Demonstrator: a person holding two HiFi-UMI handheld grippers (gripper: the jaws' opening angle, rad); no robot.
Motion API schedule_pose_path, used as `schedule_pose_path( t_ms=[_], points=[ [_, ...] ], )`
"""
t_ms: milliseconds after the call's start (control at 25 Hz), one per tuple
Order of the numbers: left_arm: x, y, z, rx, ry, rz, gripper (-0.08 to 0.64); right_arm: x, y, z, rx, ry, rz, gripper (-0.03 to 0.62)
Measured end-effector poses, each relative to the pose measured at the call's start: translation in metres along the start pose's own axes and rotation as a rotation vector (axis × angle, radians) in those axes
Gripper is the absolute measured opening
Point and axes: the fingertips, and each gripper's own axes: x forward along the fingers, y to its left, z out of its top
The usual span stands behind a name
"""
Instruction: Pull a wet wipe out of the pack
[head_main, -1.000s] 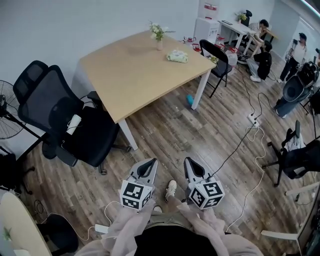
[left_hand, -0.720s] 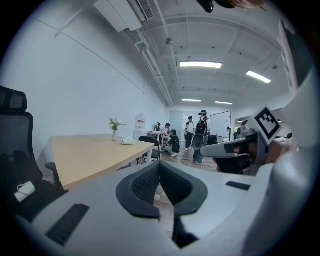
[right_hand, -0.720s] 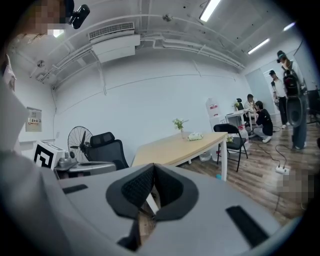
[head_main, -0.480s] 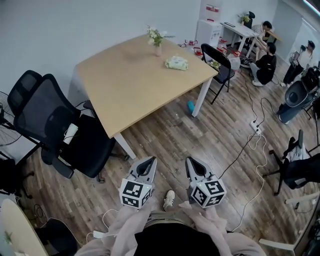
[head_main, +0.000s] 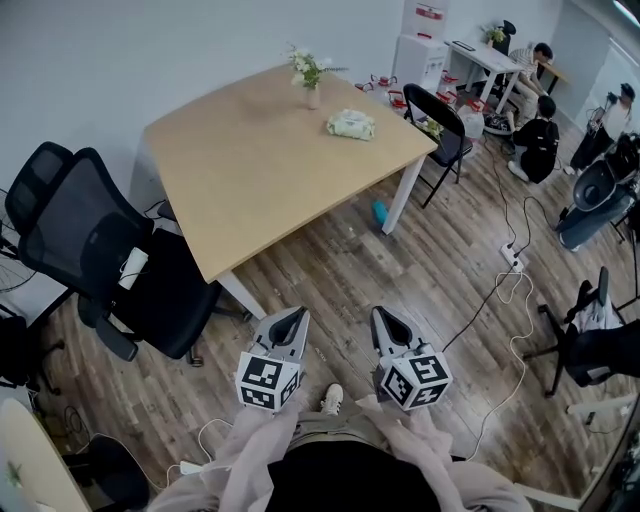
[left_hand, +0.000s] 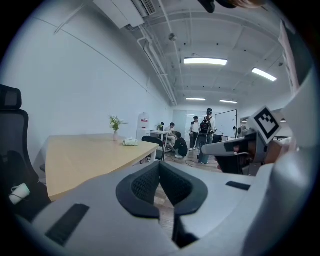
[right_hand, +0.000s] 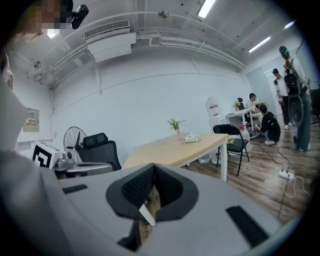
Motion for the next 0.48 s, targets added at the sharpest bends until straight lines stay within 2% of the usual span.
schedule_pose_path(
  t_ms=[480],
  points=[
    [0.014, -0.007, -0.003, -0.001, 0.011, 0.02, 0.011, 0.007, -0.012, -0.009, 0.025, 0.029, 0.024, 0.012]
  ],
)
